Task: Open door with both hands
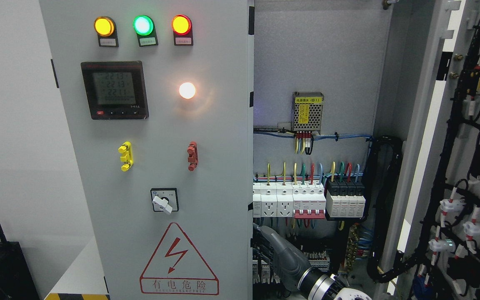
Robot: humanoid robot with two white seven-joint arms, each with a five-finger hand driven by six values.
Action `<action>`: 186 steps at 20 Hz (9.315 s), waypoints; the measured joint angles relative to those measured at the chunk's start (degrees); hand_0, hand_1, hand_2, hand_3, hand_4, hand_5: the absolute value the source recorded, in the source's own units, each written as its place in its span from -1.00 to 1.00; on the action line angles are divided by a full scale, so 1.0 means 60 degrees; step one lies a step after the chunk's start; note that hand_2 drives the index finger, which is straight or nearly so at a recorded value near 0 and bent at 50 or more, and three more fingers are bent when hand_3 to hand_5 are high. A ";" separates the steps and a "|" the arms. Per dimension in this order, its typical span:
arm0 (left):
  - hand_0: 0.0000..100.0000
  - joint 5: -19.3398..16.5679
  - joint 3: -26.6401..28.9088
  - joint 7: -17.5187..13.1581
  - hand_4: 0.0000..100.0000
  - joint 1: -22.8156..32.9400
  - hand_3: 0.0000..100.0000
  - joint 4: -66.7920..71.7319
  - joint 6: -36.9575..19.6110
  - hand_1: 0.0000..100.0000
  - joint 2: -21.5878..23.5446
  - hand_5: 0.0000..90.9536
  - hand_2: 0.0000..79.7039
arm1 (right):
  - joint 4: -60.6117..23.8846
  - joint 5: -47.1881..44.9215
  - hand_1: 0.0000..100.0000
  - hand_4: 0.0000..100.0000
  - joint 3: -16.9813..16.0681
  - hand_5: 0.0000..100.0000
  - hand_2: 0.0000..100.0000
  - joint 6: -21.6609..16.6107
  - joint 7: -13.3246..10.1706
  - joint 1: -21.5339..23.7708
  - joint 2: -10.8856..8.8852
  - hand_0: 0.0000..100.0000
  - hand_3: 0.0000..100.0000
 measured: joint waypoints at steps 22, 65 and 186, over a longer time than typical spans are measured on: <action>-1.00 0.0000 0.0000 0.0000 -1.00 0.0001 -1.00 0.0000 0.0001 -1.00 0.0000 -1.00 -1.00 | 0.0008 -0.0127 -1.00 -1.00 0.0067 -1.00 -1.00 0.0056 0.0584 -0.0143 0.0011 -0.24 -1.00; -1.00 0.0000 0.0000 0.0000 -1.00 0.0004 -1.00 0.0000 -0.0007 -1.00 0.0000 -1.00 -1.00 | -0.0455 -0.0649 -1.00 -1.00 0.0166 -1.00 -1.00 -0.0004 0.1945 0.0326 0.0055 -0.24 -1.00; -1.00 0.0000 0.0000 0.0000 -1.00 0.0006 -1.00 0.0000 -0.0010 -1.00 0.0000 -1.00 -1.00 | -0.3002 -0.2230 -1.00 -1.00 0.3102 -1.00 -1.00 0.0045 0.3320 0.1604 0.0452 -0.24 -1.00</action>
